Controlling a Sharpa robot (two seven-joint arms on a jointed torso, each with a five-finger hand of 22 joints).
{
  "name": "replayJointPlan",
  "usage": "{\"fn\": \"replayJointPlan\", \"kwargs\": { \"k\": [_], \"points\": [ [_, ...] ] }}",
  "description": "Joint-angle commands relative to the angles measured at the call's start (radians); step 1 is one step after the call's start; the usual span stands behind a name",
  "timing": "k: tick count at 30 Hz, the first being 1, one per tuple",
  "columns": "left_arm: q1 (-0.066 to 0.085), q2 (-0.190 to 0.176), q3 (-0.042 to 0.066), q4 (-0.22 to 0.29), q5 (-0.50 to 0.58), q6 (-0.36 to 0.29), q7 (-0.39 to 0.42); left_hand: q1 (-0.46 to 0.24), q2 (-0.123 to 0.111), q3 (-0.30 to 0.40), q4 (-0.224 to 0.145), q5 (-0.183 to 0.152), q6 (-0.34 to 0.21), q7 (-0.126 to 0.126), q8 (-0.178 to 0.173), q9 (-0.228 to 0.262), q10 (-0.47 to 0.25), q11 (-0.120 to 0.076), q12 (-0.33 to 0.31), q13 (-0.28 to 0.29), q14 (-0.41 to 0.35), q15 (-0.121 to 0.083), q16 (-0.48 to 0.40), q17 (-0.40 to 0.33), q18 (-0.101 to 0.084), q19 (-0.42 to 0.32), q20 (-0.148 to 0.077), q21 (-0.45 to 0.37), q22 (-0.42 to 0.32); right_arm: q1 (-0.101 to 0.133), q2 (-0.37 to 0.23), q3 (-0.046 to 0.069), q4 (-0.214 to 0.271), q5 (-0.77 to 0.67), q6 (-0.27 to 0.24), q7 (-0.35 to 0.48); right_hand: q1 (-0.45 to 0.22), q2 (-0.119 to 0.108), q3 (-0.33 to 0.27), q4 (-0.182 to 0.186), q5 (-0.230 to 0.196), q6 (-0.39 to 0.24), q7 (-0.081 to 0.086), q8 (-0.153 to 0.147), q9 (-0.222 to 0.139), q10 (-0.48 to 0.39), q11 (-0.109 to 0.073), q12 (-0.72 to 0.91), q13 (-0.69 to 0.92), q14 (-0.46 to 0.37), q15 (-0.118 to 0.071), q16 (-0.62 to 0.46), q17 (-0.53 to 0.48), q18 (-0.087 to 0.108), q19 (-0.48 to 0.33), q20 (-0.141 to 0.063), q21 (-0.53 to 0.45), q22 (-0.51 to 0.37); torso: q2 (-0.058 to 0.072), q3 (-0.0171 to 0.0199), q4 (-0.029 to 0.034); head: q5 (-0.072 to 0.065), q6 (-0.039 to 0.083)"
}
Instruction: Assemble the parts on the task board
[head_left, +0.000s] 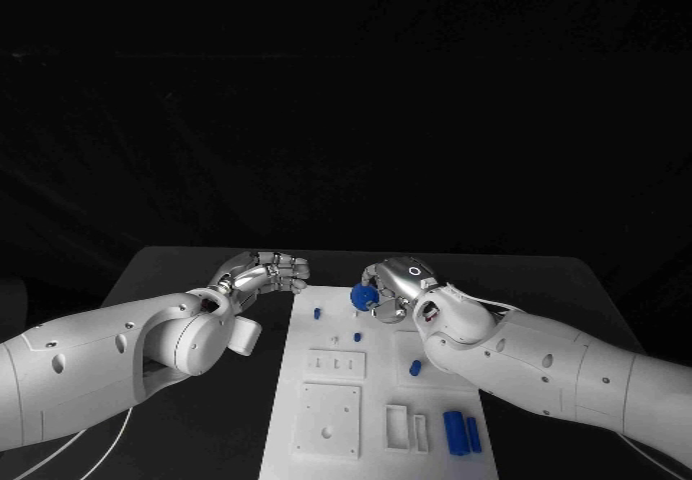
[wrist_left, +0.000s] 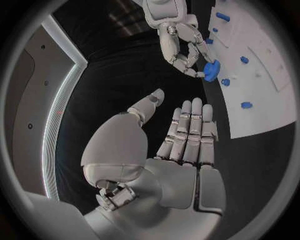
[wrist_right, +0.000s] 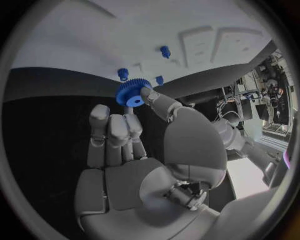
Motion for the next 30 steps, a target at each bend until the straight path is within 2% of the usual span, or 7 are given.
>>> {"fn": "replayJointPlan", "kwargs": {
  "k": [1, 6, 11, 13, 18, 23, 30],
  "points": [
    [0.001, 0.003, 0.001, 0.002, -0.005, 0.009, 0.011, -0.006, 0.0, 0.003, -0.005, -0.006, -0.003, 0.007, -0.004, 0.001, -0.005, 0.0, -0.005, -0.001, -0.006, -0.002, -0.006, 0.0, 0.017, -0.006, 0.002, -0.007, 0.011, 0.0, 0.017, -0.006, -0.017, -0.031, 0.016, -0.014, -0.003, -0.007, 0.0, 0.011, 0.004, 0.062, 0.019, 0.001, 0.025, 0.004, -0.002, 0.001, 0.038, 0.003, -0.008, -0.005, 0.002, 0.045, 0.003, -0.002, 0.005, 0.017, 0.001, -0.0022, 0.0026, -0.001, 0.001],
    [0.001, 0.004, 0.001, 0.002, -0.005, 0.01, 0.01, -0.007, 0.0, 0.003, -0.004, -0.006, -0.003, 0.007, -0.004, 0.001, -0.005, 0.0, -0.005, -0.001, -0.006, -0.002, -0.006, 0.0, 0.017, -0.006, 0.002, -0.007, 0.011, -0.002, 0.041, -0.019, -0.035, -0.034, 0.028, -0.015, -0.003, -0.008, 0.0, 0.013, 0.004, 0.062, 0.019, 0.0, 0.025, 0.003, -0.002, 0.0, 0.037, 0.003, -0.008, -0.005, 0.002, 0.045, 0.003, -0.002, 0.005, 0.017, 0.003, -0.0017, 0.0023, 0.003, -0.001],
    [0.001, 0.004, 0.001, 0.003, -0.005, 0.01, 0.01, -0.007, 0.0, 0.003, -0.004, -0.006, -0.003, 0.007, -0.004, 0.002, -0.005, 0.0, -0.005, -0.001, -0.006, -0.002, -0.006, 0.0, 0.017, -0.006, 0.002, -0.007, 0.011, -0.005, 0.05, -0.027, -0.045, -0.035, 0.042, -0.017, -0.004, -0.008, 0.0, 0.014, 0.004, 0.062, 0.019, 0.0, 0.025, 0.002, -0.002, -0.001, 0.037, 0.003, -0.008, -0.006, 0.002, 0.045, 0.003, -0.002, 0.005, 0.017, 0.004, -0.0021, 0.0034, 0.005, -0.005],
    [0.001, 0.004, 0.001, 0.002, -0.005, 0.01, 0.01, -0.007, 0.0, 0.003, -0.004, -0.006, -0.003, 0.007, -0.004, 0.002, -0.005, 0.0, -0.005, -0.001, -0.006, -0.002, -0.006, 0.0, 0.017, -0.006, 0.002, -0.007, 0.011, -0.006, 0.053, -0.029, -0.047, -0.035, 0.045, -0.017, -0.005, -0.008, 0.0, 0.015, 0.004, 0.061, 0.019, 0.0, 0.025, 0.001, -0.002, -0.002, 0.036, 0.003, -0.008, -0.006, 0.002, 0.045, 0.003, -0.002, 0.005, 0.017, 0.004, -0.0033, 0.0043, 0.005, -0.006],
    [0.001, 0.004, 0.001, 0.001, -0.005, 0.01, 0.01, -0.007, -0.001, 0.003, -0.004, -0.006, -0.003, 0.007, -0.004, 0.002, -0.005, 0.0, -0.005, -0.001, -0.006, -0.002, -0.006, 0.0, 0.017, -0.006, 0.002, -0.007, 0.011, -0.009, 0.06, -0.031, -0.053, -0.035, 0.052, -0.016, -0.006, -0.009, -0.001, 0.017, 0.004, 0.06, 0.02, -0.001, 0.025, -0.001, -0.001, -0.004, 0.035, 0.003, -0.007, -0.006, 0.002, 0.045, 0.003, -0.002, 0.005, 0.017, 0.004, -0.0014, 0.0018, 0.007, -0.009],
    [0.001, 0.006, 0.001, 0.001, -0.005, 0.011, 0.011, -0.007, -0.001, 0.003, -0.004, -0.006, -0.003, 0.007, -0.004, 0.002, -0.005, 0.0, -0.005, -0.001, -0.006, -0.002, -0.006, 0.0, 0.017, -0.006, 0.002, -0.007, 0.011, -0.011, 0.068, -0.033, -0.066, -0.035, 0.079, -0.017, -0.007, -0.01, -0.003, 0.018, 0.004, 0.06, 0.02, -0.002, 0.025, -0.002, -0.001, -0.005, 0.034, 0.003, -0.007, -0.007, 0.002, 0.045, 0.002, -0.002, 0.005, 0.017, 0.004, -0.0003, 0.0026, 0.006, -0.013],
    [0.001, 0.006, 0.001, -0.002, -0.005, 0.011, 0.01, -0.007, -0.001, 0.003, -0.004, -0.006, -0.003, 0.007, -0.004, 0.002, -0.005, 0.0, -0.005, -0.001, -0.006, -0.002, -0.006, 0.0, 0.017, -0.006, 0.002, -0.007, 0.011, -0.013, 0.078, -0.037, -0.085, -0.034, 0.079, -0.015, -0.01, -0.014, -0.007, 0.021, 0.004, 0.056, 0.021, -0.004, 0.025, -0.009, 0.0, -0.012, 0.031, 0.002, -0.006, -0.008, 0.003, 0.045, 0.001, -0.002, 0.005, 0.017, 0.004, 0.0006, 0.0007, 0.007, -0.013]
  ]
}}
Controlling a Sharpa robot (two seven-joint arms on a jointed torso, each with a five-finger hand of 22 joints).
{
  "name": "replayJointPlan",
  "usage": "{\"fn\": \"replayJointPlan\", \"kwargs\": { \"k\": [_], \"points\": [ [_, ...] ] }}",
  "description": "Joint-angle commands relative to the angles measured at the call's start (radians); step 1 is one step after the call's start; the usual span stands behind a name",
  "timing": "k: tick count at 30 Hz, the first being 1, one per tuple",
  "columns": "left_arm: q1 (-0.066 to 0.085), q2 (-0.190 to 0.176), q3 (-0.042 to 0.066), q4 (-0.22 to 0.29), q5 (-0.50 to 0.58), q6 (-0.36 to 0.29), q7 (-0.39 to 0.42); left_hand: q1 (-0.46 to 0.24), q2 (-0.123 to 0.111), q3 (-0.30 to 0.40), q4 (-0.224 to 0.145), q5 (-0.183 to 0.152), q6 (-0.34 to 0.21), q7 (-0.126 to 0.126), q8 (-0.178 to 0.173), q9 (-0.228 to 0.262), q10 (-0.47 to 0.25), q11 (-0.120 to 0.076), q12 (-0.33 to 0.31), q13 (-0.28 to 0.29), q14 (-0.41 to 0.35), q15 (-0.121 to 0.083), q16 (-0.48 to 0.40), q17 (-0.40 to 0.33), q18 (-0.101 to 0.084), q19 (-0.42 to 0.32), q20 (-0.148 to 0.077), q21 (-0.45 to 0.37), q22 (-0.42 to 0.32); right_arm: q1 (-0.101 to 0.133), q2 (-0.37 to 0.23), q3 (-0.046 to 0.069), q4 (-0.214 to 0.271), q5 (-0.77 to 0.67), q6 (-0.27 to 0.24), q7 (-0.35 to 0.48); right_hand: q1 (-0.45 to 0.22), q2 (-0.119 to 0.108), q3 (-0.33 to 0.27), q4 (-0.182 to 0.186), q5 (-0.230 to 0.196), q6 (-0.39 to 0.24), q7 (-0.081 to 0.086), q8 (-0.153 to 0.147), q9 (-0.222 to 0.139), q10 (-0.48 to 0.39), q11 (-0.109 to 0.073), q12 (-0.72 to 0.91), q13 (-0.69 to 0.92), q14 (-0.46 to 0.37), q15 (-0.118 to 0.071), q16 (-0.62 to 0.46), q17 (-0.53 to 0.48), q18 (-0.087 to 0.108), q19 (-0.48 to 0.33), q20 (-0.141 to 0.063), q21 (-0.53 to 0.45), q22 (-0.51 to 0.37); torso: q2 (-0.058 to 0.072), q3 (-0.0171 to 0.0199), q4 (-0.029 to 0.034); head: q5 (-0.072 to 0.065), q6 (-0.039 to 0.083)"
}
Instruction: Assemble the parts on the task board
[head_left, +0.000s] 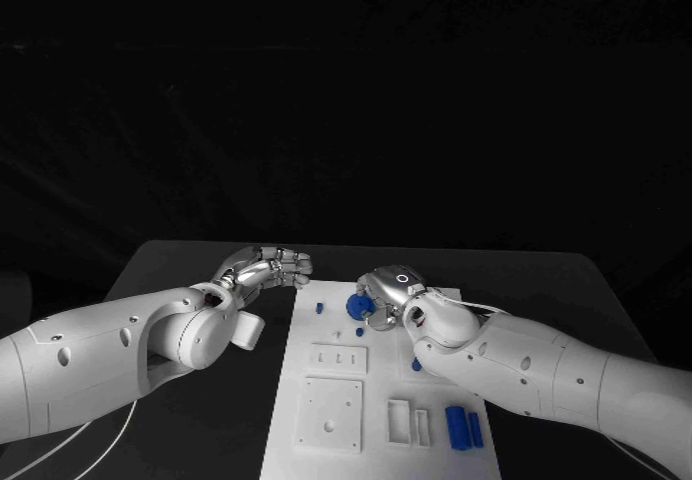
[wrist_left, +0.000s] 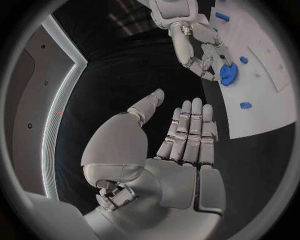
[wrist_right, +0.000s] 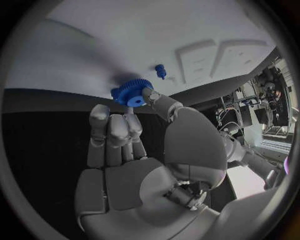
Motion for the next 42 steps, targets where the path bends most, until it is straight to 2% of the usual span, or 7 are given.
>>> {"fn": "replayJointPlan", "kwargs": {
  "k": [1, 8, 13, 17, 31, 37, 42],
  "points": [
    [0.001, 0.003, 0.001, 0.0, -0.004, 0.011, 0.01, -0.007, -0.001, 0.003, -0.004, -0.006, -0.003, 0.007, -0.004, 0.001, -0.005, 0.0, -0.005, -0.001, -0.006, -0.002, -0.006, 0.0, 0.017, -0.006, 0.002, -0.007, 0.011, -0.001, 0.006, -0.001, -0.007, -0.012, 0.021, -0.001, -0.004, -0.008, -0.001, 0.006, 0.004, 0.051, 0.022, 0.003, 0.023, -0.011, 0.0, -0.008, 0.029, 0.0, -0.008, -0.004, 0.001, 0.045, -0.001, -0.004, 0.005, 0.017, 0.0, 0.0012, -0.0009, 0.002, 0.001],
    [0.001, 0.004, 0.001, 0.0, -0.004, 0.012, 0.01, -0.007, -0.001, 0.003, -0.004, -0.006, -0.003, 0.007, -0.004, 0.002, -0.005, 0.0, -0.005, -0.001, -0.006, -0.002, -0.006, 0.0, 0.017, -0.006, 0.002, -0.007, 0.011, -0.001, 0.013, -0.002, -0.017, 0.0, 0.021, -0.005, -0.006, -0.017, -0.009, 0.01, 0.003, 0.03, 0.028, -0.009, 0.019, -0.028, 0.005, -0.026, 0.019, -0.001, -0.004, -0.008, 0.001, 0.045, -0.004, -0.004, 0.002, 0.016, 0.0, 0.0005, -0.0008, 0.004, 0.0],
    [0.001, 0.004, 0.001, -0.001, -0.004, 0.011, 0.01, -0.007, -0.001, 0.003, -0.004, -0.006, -0.003, 0.007, -0.004, 0.002, -0.005, 0.0, -0.005, -0.001, -0.006, -0.002, -0.006, 0.0, 0.017, -0.006, 0.002, -0.007, 0.011, -0.001, 0.017, -0.003, -0.025, 0.007, 0.013, -0.004, -0.012, -0.029, -0.029, 0.014, 0.003, -0.024, 0.045, -0.039, 0.008, -0.04, 0.022, -0.036, 0.011, -0.001, 0.011, -0.011, 0.003, 0.045, -0.005, -0.004, 0.001, 0.016, -0.001, 0.0005, -0.0013, 0.004, 0.0],
    [0.001, 0.004, 0.001, 0.0, -0.004, 0.011, 0.01, -0.007, -0.001, 0.003, -0.004, -0.006, -0.003, 0.007, -0.005, 0.002, -0.005, 0.0, -0.005, -0.001, -0.006, -0.002, -0.006, 0.0, 0.017, -0.006, 0.002, -0.007, 0.011, -0.001, 0.019, -0.004, -0.026, 0.012, 0.01, -0.001, -0.008, -0.031, -0.039, 0.013, 0.003, -0.044, 0.053, -0.049, 0.005, -0.05, 0.029, -0.043, 0.006, -0.001, 0.018, -0.013, 0.005, 0.045, -0.006, -0.004, -0.001, 0.015, -0.001, 0.0002, -0.0017, 0.004, 0.0],
    [0.001, 0.005, 0.001, -0.001, -0.004, 0.01, 0.01, -0.007, -0.001, 0.003, -0.004, -0.006, -0.003, 0.007, -0.005, 0.002, -0.006, 0.0, -0.006, -0.002, -0.006, -0.002, -0.006, 0.0, 0.017, -0.006, 0.002, -0.007, 0.011, -0.001, 0.024, -0.004, -0.026, 0.019, 0.007, 0.0, -0.007, -0.034, -0.05, 0.014, 0.003, -0.06, 0.058, -0.056, 0.004, -0.061, 0.034, -0.051, 0.0, -0.002, 0.023, -0.015, 0.006, 0.045, -0.008, -0.003, -0.003, 0.015, -0.001, -0.0001, -0.0018, 0.004, 0.0],
    [0.001, 0.005, 0.001, -0.001, -0.004, 0.011, 0.01, -0.007, -0.002, 0.003, -0.004, -0.006, -0.003, 0.007, -0.005, 0.002, -0.007, 0.0, -0.006, -0.002, -0.006, -0.002, -0.006, 0.0, 0.017, -0.006, 0.002, -0.007, 0.011, -0.001, 0.014, -0.004, -0.009, 0.036, 0.003, 0.008, -0.009, -0.034, -0.055, 0.015, 0.003, -0.062, 0.059, -0.056, 0.004, -0.061, 0.035, -0.05, 0.0, -0.002, 0.025, -0.015, 0.007, 0.045, -0.008, -0.002, -0.003, 0.015, -0.001, 0.0012, -0.0017, 0.005, 0.0],
    [0.001, 0.005, 0.001, -0.004, -0.004, 0.011, 0.011, -0.007, -0.002, 0.004, -0.004, -0.006, -0.004, 0.007, -0.005, 0.002, -0.007, 0.0, -0.006, -0.002, -0.006, -0.002, -0.006, 0.0, 0.018, -0.006, 0.002, -0.007, 0.011, 0.0, -0.026, -0.004, 0.035, 0.089, -0.052, 0.029, -0.012, -0.032, -0.059, 0.019, 0.003, -0.059, 0.059, -0.054, 0.006, -0.059, 0.035, -0.047, 0.001, -0.002, 0.025, -0.016, 0.007, 0.045, -0.008, -0.002, -0.003, 0.015, -0.001, 0.0019, -0.0037, 0.004, 0.003]
  ]
}}
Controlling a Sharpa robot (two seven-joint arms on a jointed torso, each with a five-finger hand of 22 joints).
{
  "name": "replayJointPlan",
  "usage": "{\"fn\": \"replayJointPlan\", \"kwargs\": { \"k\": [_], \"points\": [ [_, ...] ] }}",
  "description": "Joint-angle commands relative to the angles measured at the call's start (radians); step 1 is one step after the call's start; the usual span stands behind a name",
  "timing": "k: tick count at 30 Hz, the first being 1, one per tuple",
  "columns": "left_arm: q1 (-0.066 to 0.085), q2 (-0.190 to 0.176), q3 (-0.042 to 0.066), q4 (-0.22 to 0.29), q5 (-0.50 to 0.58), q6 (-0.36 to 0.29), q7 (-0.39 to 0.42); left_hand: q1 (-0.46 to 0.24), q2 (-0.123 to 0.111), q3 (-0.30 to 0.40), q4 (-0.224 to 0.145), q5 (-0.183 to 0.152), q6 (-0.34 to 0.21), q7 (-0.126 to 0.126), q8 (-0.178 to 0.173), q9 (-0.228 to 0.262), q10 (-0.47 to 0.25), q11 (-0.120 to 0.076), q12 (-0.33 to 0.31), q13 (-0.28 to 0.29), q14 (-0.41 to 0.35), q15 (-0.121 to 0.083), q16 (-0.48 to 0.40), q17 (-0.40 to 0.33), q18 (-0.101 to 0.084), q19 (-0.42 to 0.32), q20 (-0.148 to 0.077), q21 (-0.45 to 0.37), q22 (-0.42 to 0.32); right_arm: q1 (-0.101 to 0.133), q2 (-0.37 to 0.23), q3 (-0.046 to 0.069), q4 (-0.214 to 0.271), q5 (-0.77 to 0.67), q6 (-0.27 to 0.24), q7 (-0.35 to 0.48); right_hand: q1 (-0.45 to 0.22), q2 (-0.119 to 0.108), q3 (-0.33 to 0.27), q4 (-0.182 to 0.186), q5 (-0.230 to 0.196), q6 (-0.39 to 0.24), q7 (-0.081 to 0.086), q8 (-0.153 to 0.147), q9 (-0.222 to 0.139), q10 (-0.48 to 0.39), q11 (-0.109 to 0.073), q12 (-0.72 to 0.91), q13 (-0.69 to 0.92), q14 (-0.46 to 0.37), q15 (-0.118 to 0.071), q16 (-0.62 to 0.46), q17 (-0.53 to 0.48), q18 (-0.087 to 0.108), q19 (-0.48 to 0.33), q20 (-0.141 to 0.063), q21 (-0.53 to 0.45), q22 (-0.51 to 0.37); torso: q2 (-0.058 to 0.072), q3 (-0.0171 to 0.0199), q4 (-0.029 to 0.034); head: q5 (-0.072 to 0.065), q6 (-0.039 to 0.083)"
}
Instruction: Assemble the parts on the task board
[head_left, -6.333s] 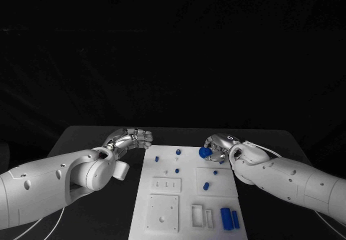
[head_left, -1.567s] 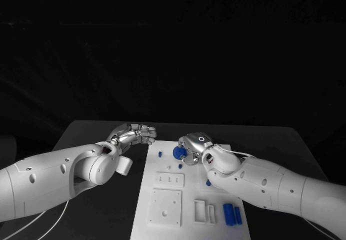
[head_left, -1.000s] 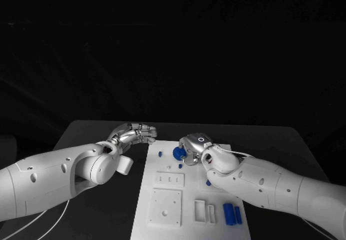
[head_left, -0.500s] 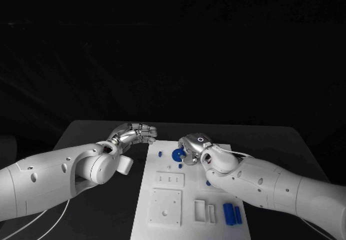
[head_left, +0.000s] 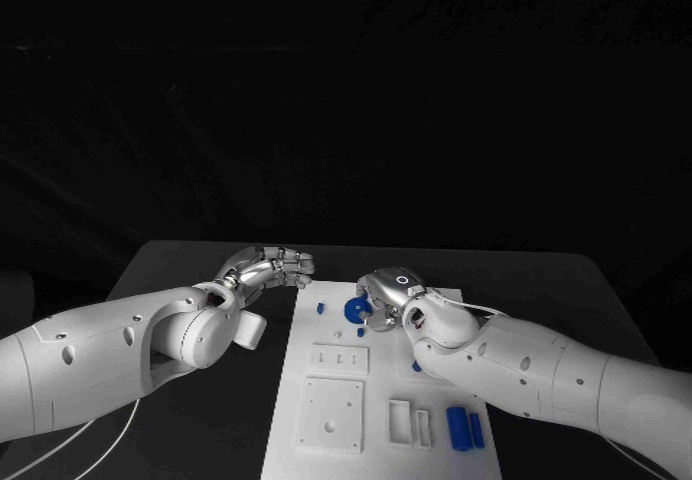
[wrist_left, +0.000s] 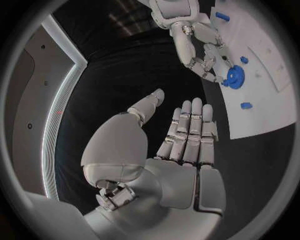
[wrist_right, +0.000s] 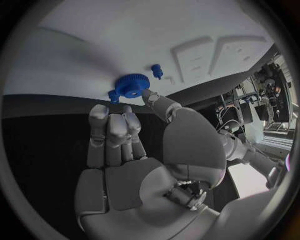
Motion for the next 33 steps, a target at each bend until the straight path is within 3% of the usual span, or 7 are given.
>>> {"fn": "replayJointPlan", "kwargs": {
  "k": [1, 7, 12, 20, 25, 28, 33],
  "points": [
    [0.001, 0.001, 0.001, -0.001, -0.003, 0.012, 0.011, -0.007, -0.002, 0.004, -0.004, -0.006, -0.004, 0.007, -0.006, 0.001, -0.007, 0.0, -0.006, -0.001, -0.006, -0.002, -0.006, 0.0, 0.018, -0.006, 0.003, -0.003, 0.011, 0.001, -0.039, 0.001, 0.041, 0.066, -0.063, 0.032, -0.003, -0.007, -0.007, 0.002, 0.003, -0.002, -0.001, -0.002, 0.001, -0.003, 0.001, -0.001, 0.001, 0.0, 0.005, -0.004, 0.001, 0.048, 0.003, -0.005, -0.003, 0.015, -0.001, 0.0014, -0.0021, -0.001, 0.003],
    [0.001, -0.007, 0.001, -0.002, -0.003, 0.008, 0.015, -0.007, -0.002, 0.004, -0.004, -0.006, -0.004, 0.007, -0.006, 0.001, -0.007, 0.0, -0.006, -0.001, -0.006, -0.002, -0.007, 0.0, 0.018, -0.006, 0.003, -0.003, 0.012, 0.013, -0.138, 0.032, 0.128, 0.183, -0.084, 0.12, -0.003, -0.008, -0.008, 0.003, 0.004, -0.001, -0.001, -0.002, 0.002, -0.005, 0.001, -0.002, 0.0, 0.0, 0.005, -0.004, 0.001, 0.048, 0.003, -0.005, -0.004, 0.015, -0.002, 0.0016, -0.0079, -0.001, 0.008],
    [0.001, -0.007, 0.001, -0.008, -0.003, 0.01, 0.016, -0.007, -0.002, 0.004, -0.005, -0.006, -0.004, 0.007, -0.006, 0.001, -0.007, 0.0, -0.006, -0.001, -0.006, -0.002, -0.006, 0.0, 0.018, -0.006, 0.003, -0.003, 0.012, 0.027, -0.242, 0.059, 0.164, 0.375, -0.037, 0.282, 0.0, 0.001, -0.016, -0.001, 0.007, -0.002, 0.0, -0.002, 0.002, -0.013, 0.002, -0.008, -0.004, -0.002, 0.006, -0.009, 0.0, 0.048, -0.001, -0.003, -0.007, 0.014, -0.007, 0.0047, -0.0172, 0.003, 0.009],
    [0.0, -0.003, 0.001, -0.019, -0.003, 0.017, 0.017, -0.007, -0.001, 0.004, -0.004, -0.006, -0.004, 0.007, -0.006, 0.001, -0.007, 0.0, -0.006, -0.001, -0.006, -0.002, -0.006, 0.001, 0.018, -0.006, 0.003, -0.003, 0.012, 0.032, -0.339, 0.067, 0.126, 0.493, 0.016, 0.354, -0.007, 0.039, -0.08, -0.044, 0.054, -0.008, 0.004, -0.005, 0.001, -0.031, 0.005, -0.013, -0.011, -0.003, 0.009, -0.016, 0.004, 0.048, -0.01, 0.003, -0.011, 0.016, -0.016, 0.0106, -0.0307, -0.002, 0.015],
    [0.0, -0.001, 0.001, -0.026, -0.003, 0.021, 0.017, -0.007, -0.001, 0.004, -0.004, -0.006, -0.004, 0.007, -0.006, 0.002, -0.007, -0.001, -0.006, -0.001, -0.006, -0.002, -0.006, 0.001, 0.018, -0.006, 0.003, -0.003, 0.012, 0.031, -0.358, 0.067, 0.072, 0.515, 0.063, 0.39, -0.01, 0.053, -0.114, -0.076, 0.097, -0.012, 0.006, -0.008, 0.001, -0.05, 0.007, -0.025, -0.02, -0.008, 0.011, -0.021, 0.006, 0.048, -0.018, 0.007, -0.016, 0.016, -0.022, 0.0156, -0.0397, -0.007, 0.014],
    [0.0, 0.001, 0.001, -0.031, -0.003, 0.023, 0.018, -0.006, -0.001, 0.004, -0.005, -0.006, -0.004, 0.006, -0.006, 0.002, -0.008, -0.001, -0.007, -0.001, -0.006, -0.002, -0.007, 0.001, 0.018, -0.007, 0.002, -0.003, 0.012, 0.028, -0.36, 0.067, 0.034, 0.517, 0.078, 0.403, -0.002, 0.063, -0.132, -0.101, 0.144, -0.019, 0.007, -0.011, 0.0, -0.06, 0.008, -0.03, -0.025, -0.01, 0.012, -0.024, 0.008, 0.048, -0.023, 0.008, -0.018, 0.017, -0.024, 0.0217, -0.0468, -0.01, 0.015],
    [0.0, 0.004, 0.001, -0.035, -0.003, 0.026, 0.019, -0.005, -0.002, 0.005, -0.006, -0.006, -0.004, 0.006, -0.007, 0.002, -0.008, -0.001, -0.007, -0.001, -0.007, -0.001, -0.007, 0.0, 0.018, -0.007, 0.002, -0.004, 0.012, 0.01, -0.358, 0.067, -0.007, 0.518, 0.108, 0.419, 0.009, 0.066, -0.151, -0.135, 0.178, -0.027, 0.011, -0.016, -0.002, -0.07, 0.012, -0.035, -0.031, -0.011, 0.015, -0.027, 0.01, 0.048, -0.026, 0.011, -0.02, 0.017, -0.024, 0.0256, -0.049, -0.01, 0.012]
  ]
}}
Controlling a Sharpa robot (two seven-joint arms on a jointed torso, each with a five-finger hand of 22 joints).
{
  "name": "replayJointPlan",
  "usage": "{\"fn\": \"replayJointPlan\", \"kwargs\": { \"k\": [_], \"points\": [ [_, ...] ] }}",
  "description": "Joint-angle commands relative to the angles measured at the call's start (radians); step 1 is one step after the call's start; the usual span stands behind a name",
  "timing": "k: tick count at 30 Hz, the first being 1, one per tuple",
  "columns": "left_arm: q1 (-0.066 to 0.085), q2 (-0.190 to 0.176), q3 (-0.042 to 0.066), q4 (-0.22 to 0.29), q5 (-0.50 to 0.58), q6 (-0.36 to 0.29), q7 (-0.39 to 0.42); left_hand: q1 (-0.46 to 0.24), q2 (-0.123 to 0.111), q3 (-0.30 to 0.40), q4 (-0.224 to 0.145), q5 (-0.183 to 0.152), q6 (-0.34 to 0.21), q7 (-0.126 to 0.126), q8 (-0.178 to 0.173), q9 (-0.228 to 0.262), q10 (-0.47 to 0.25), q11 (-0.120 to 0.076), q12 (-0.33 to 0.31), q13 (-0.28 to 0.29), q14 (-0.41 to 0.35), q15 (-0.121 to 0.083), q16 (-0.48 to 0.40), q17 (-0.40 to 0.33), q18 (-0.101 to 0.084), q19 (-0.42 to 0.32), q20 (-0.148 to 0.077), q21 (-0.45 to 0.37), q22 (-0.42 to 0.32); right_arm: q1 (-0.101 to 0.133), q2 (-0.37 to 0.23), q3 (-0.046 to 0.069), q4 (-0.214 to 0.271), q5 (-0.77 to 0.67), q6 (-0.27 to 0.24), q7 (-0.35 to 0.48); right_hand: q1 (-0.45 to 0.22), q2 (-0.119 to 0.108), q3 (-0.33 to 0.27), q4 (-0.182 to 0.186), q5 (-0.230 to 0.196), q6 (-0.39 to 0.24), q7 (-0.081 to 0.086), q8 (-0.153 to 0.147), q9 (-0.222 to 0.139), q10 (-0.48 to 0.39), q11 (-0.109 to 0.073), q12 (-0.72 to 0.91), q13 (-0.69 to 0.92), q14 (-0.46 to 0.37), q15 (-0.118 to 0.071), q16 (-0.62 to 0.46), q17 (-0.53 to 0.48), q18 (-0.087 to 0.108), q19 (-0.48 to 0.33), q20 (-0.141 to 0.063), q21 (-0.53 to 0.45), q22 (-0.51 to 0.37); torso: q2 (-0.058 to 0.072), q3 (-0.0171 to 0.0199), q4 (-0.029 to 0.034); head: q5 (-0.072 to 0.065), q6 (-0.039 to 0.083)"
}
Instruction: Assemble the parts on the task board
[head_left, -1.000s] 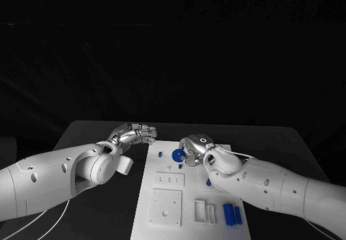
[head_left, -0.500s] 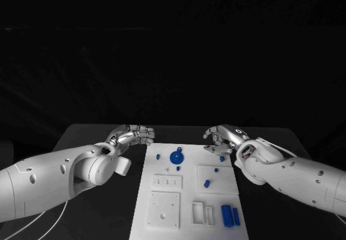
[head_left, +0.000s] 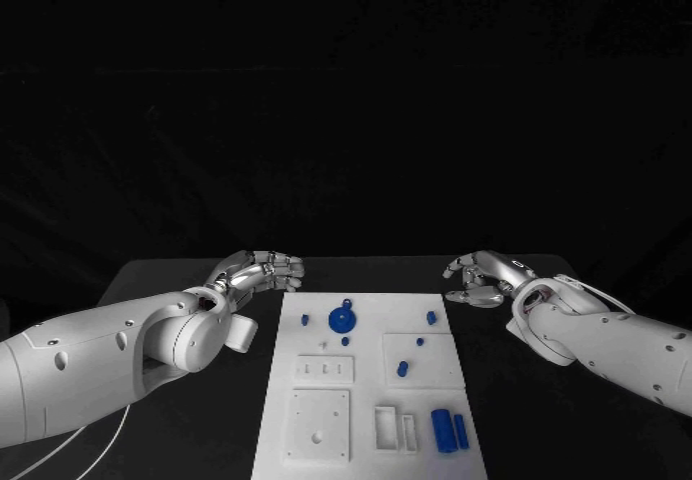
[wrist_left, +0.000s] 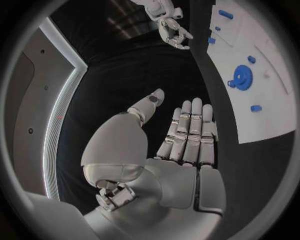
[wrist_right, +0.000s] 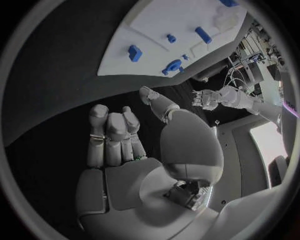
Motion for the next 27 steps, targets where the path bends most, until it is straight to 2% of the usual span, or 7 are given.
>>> {"fn": "replayJointPlan", "kwargs": {
  "k": [1, 5, 6, 13, 20, 25, 27],
  "points": [
    [0.0, 0.003, 0.001, -0.001, -0.003, 0.022, 0.016, -0.004, -0.002, 0.002, -0.004, -0.007, -0.005, 0.006, -0.007, 0.001, -0.009, -0.001, -0.007, -0.001, -0.008, -0.001, -0.004, 0.0, 0.018, -0.007, 0.003, -0.004, 0.011, -0.016, 0.003, 0.0, -0.019, 0.026, 0.072, 0.057, 0.012, 0.003, -0.005, -0.017, 0.012, -0.007, 0.004, -0.004, -0.001, -0.023, 0.012, -0.009, -0.003, -0.003, 0.008, -0.007, 0.001, 0.048, -0.009, 0.001, -0.004, 0.017, -0.001, 0.0059, -0.0039, 0.0, -0.003],
    [0.0, 0.001, 0.001, -0.004, -0.003, 0.023, 0.015, -0.003, -0.003, 0.002, -0.005, -0.007, -0.005, 0.006, -0.007, 0.001, -0.01, -0.001, -0.007, -0.001, -0.009, -0.001, -0.004, 0.0, 0.018, -0.008, 0.003, -0.004, 0.011, -0.035, 0.029, 0.0, -0.061, 0.007, 0.071, 0.048, 0.026, 0.006, -0.014, -0.041, 0.041, -0.012, 0.006, -0.007, -0.002, -0.038, 0.014, -0.018, -0.01, -0.007, 0.009, -0.01, 0.003, 0.048, -0.015, 0.005, -0.007, 0.018, 0.001, 0.0043, -0.0019, -0.001, -0.006],
    [0.0, 0.001, 0.001, -0.004, -0.003, 0.024, 0.015, -0.003, -0.003, 0.002, -0.005, -0.007, -0.005, 0.006, -0.007, 0.001, -0.01, -0.001, -0.007, -0.002, -0.009, -0.001, -0.005, 0.0, 0.018, -0.008, 0.003, -0.004, 0.011, -0.039, 0.034, 0.0, -0.069, -0.003, 0.077, 0.045, 0.026, 0.007, -0.018, -0.043, 0.047, -0.013, 0.004, -0.007, -0.002, -0.04, 0.012, -0.018, -0.01, -0.008, 0.008, -0.011, 0.003, 0.048, -0.016, 0.006, -0.007, 0.018, 0.001, 0.0049, -0.0029, 0.002, 0.002],
    [-0.002, 0.004, 0.001, -0.006, -0.004, 0.027, 0.015, -0.001, -0.003, 0.002, -0.005, -0.007, -0.006, 0.006, -0.008, 0.001, -0.011, -0.001, -0.008, -0.002, -0.004, -0.002, -0.002, 0.002, 0.018, -0.006, 0.002, -0.003, 0.012, -0.065, 0.064, 0.0, -0.121, -0.01, 0.123, 0.047, 0.03, 0.011, -0.06, -0.047, 0.07, -0.029, -0.025, -0.01, -0.001, -0.047, -0.016, -0.02, -0.014, -0.014, -0.018, -0.018, 0.006, 0.048, -0.027, 0.011, -0.008, 0.019, 0.001, 0.0012, 0.002, 0.003, -0.011],
    [-0.002, 0.003, 0.001, -0.007, -0.004, 0.028, 0.015, -0.001, -0.004, 0.002, -0.005, -0.008, -0.006, 0.006, -0.008, 0.001, -0.011, -0.001, -0.008, -0.002, -0.005, -0.002, -0.002, 0.001, 0.018, -0.006, 0.002, -0.003, 0.012, -0.077, 0.082, 0.0, -0.138, -0.01, 0.13, 0.051, 0.04, 0.019, -0.066, -0.047, 0.073, -0.03, -0.032, -0.008, 0.0, -0.05, -0.021, -0.02, -0.015, -0.015, -0.023, -0.02, 0.007, 0.048, -0.031, 0.011, -0.009, 0.019, 0.002, 0.0034, 0.0017, 0.004, -0.019],
    [-0.002, 0.001, 0.001, -0.006, -0.005, 0.024, 0.015, -0.001, -0.004, 0.002, -0.005, -0.008, -0.006, 0.006, -0.008, 0.002, -0.011, -0.001, -0.008, -0.002, -0.006, -0.002, -0.003, 0.001, 0.018, -0.006, 0.002, -0.004, 0.012, -0.081, 0.097, 0.0, -0.15, 0.003, 0.112, 0.051, 0.025, 0.033, -0.076, -0.039, 0.053, -0.027, -0.034, -0.004, 0.002, -0.05, -0.023, -0.02, -0.015, -0.015, -0.026, -0.021, 0.008, 0.048, -0.031, 0.014, -0.009, 0.019, 0.002, 0.0031, 0.0011, 0.007, -0.023],
    [-0.002, 0.001, 0.001, -0.007, -0.005, 0.025, 0.014, 0.0, -0.005, 0.002, -0.005, -0.008, -0.006, 0.006, -0.008, 0.002, -0.012, -0.001, -0.008, -0.002, -0.006, -0.002, -0.003, 0.001, 0.018, -0.006, 0.003, -0.004, 0.012, -0.081, 0.103, 0.0, -0.152, 0.003, 0.107, 0.048, -0.002, 0.048, -0.086, -0.032, 0.006, -0.025, -0.033, -0.001, 0.003, -0.049, -0.023, -0.019, -0.016, -0.013, -0.025, -0.021, 0.009, 0.048, -0.03, 0.015, -0.008, 0.018, 0.002, 0.003, 0.0008, 0.007, -0.022]
  ]
}}
